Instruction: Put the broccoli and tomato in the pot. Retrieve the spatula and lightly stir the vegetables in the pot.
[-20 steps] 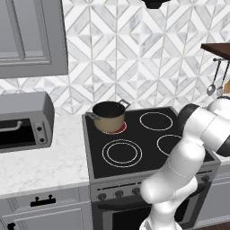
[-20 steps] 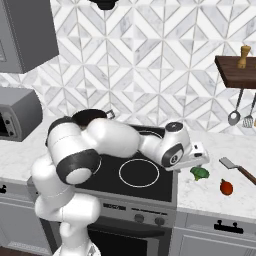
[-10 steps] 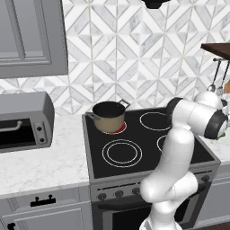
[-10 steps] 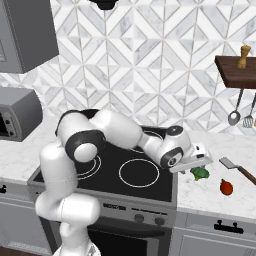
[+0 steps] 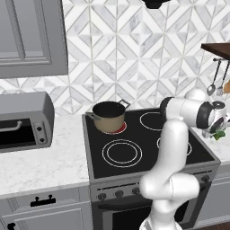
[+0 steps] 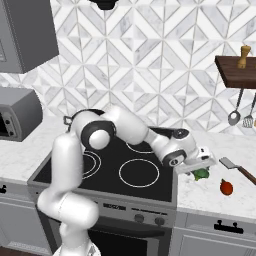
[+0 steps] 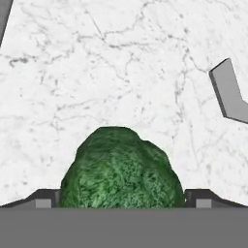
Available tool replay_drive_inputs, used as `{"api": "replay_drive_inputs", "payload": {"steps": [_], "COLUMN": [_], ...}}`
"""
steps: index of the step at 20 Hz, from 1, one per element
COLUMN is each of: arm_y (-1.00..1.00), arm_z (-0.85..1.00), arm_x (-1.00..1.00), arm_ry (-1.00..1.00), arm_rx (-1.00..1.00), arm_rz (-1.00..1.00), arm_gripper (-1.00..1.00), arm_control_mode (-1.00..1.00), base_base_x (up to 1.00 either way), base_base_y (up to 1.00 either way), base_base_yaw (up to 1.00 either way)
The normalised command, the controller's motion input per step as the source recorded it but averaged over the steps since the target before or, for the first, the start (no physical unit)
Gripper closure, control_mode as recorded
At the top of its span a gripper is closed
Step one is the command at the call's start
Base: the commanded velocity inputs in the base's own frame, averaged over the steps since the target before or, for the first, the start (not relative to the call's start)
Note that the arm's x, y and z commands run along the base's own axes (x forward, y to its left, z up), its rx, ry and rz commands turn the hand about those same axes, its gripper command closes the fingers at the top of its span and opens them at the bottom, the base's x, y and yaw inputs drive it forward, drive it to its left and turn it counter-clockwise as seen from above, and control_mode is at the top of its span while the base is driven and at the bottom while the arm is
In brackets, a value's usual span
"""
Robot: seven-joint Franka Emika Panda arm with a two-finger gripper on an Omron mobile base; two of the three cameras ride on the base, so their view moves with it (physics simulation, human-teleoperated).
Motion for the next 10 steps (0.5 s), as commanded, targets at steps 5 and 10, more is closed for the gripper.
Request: {"api": "replay_drive_inputs", "payload": {"steps": [5,10], "arm_y": [-0.28,-0.02], "arm_z": [-0.22,-0.17], "arm_x": [0.19,0.08], "arm_ry": [0.05,0.03], "arm_rx": [0.00,0.00], "arm_rz": [0.02,0.05], "arm_gripper": [-1.00,1.00], "arm_control_mode": [-1.00,-1.00], "base_base_x": [0.00,0.00], "base_base_y": [0.00,0.00], "base_base_yaw": [0.00,0.00]}}
